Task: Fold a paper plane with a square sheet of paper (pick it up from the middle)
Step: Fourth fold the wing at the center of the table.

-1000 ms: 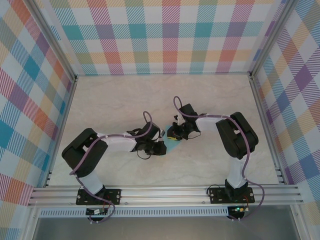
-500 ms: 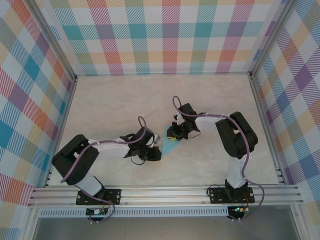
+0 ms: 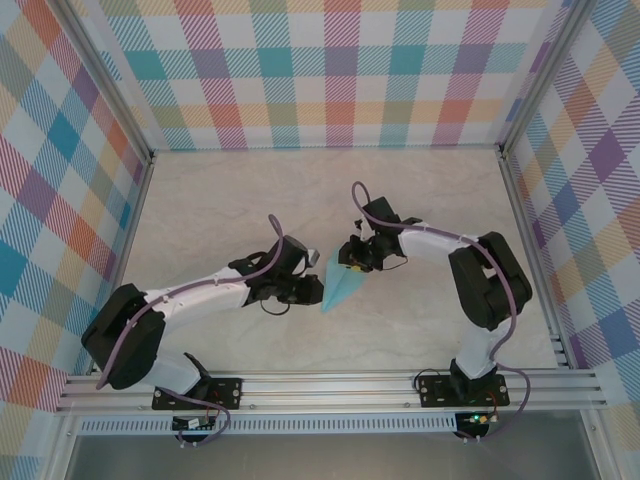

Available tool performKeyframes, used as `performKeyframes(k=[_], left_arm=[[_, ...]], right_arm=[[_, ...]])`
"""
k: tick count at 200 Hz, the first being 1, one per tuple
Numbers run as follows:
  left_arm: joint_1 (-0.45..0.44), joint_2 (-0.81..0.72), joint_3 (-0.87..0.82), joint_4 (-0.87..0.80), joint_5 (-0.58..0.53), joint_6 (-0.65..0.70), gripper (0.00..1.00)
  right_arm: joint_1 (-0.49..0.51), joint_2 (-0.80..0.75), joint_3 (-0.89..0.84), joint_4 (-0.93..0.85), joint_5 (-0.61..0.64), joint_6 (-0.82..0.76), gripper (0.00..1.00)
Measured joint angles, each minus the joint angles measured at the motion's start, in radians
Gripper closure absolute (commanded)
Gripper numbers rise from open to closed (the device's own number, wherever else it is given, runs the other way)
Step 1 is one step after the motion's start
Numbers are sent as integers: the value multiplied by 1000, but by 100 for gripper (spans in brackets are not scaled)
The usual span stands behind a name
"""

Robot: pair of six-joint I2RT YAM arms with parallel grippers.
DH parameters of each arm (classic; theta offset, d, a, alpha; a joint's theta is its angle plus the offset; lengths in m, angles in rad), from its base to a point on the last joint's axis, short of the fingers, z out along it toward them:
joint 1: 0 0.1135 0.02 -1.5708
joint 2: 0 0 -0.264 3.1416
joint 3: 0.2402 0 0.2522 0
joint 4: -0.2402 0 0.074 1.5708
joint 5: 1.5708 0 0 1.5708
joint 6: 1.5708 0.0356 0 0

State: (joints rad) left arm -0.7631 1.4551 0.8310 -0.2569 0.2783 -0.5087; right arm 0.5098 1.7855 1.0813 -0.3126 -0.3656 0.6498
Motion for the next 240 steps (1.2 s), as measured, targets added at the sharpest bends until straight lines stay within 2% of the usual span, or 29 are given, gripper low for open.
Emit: performKeyframes(k=[28,58,101,145,185,212,240], left_arm=[[0,69,43,31,0,-11,86],[0,126,65,54,12,-19,88],[0,220,84,82,11,-21,90],[0,291,86,102,8,-22,91],[0,294,56,153,24,-34,90],[1,281,19,211,39,-64,89],[0,231,-28,221,44,-87,86]], right_arm=[[-19,-54,2,-11,34,-1,78],[-30,-51,-1,-9,14,1,81],[-31,0,4,21,-34,13,79],[-31,96,49,6,-27,15,77],[-31,93,44,-3,-8,15,62],[-31,-11,-18,-23,31,16,51],[-31,-146,-98,-39,77,20,48]])
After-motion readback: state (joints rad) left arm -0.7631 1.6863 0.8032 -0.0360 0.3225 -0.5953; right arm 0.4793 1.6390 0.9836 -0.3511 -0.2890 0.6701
